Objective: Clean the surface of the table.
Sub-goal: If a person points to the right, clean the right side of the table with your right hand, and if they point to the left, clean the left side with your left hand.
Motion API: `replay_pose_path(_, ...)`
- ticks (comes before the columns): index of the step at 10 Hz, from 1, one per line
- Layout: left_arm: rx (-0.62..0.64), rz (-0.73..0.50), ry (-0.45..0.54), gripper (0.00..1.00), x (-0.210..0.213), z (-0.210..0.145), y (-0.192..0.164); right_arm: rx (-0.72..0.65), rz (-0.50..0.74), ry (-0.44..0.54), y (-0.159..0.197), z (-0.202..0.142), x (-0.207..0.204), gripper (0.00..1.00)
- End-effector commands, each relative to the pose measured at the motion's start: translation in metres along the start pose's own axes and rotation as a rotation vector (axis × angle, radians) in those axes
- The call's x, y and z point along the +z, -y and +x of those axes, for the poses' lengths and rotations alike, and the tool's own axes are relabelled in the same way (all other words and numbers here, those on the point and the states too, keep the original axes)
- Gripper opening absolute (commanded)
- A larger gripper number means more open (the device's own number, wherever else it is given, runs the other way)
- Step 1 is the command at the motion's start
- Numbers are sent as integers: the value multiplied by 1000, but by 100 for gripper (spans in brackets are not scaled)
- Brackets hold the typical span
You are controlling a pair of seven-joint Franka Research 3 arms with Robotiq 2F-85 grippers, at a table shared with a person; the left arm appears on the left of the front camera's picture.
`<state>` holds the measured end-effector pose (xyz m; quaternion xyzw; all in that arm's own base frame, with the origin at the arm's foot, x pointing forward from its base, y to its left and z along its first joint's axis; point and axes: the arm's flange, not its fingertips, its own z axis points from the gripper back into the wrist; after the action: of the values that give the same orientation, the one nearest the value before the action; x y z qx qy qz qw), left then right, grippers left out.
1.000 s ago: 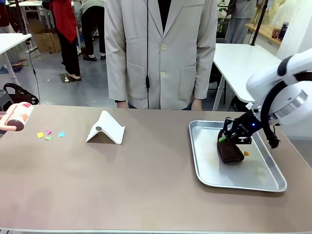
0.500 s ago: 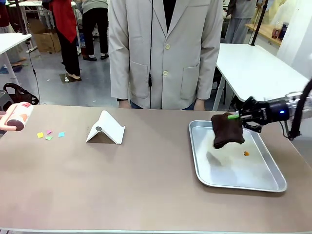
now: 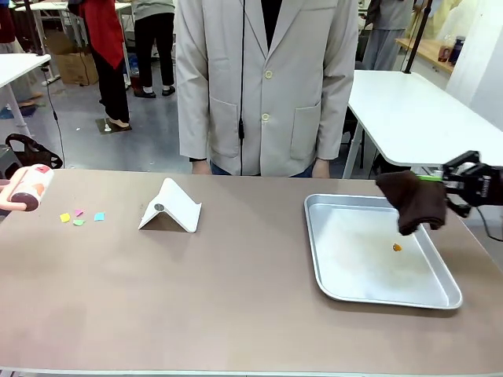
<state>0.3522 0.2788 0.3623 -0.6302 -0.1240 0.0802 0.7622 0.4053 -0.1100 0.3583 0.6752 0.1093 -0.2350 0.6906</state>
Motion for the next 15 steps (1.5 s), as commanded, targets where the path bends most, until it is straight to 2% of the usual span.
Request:
replay_pose_path(1,3,-18,12,0,0,-1,4,69,-6,81,13,-10,51,11)
replay_pose_path(4,3,-18,12,0,0,-1,4,154,9,156,36,-14,118,11)
replay_pose_path(6,3,-18,12,0,0,-1,4,157,65,217,52,-14,140,11)
replay_pose_path(7,3,-18,12,0,0,-1,4,148,66,255,57,-13,140,11)
replay_pose_path(8,3,-18,12,0,0,-1,4,126,27,228,50,-19,138,11)
replay_pose_path(14,3,-18,12,0,0,-1,4,123,31,231,57,-16,139,11)
replay_pose_path(15,3,-18,12,0,0,-1,4,143,-28,249,46,-16,116,11)
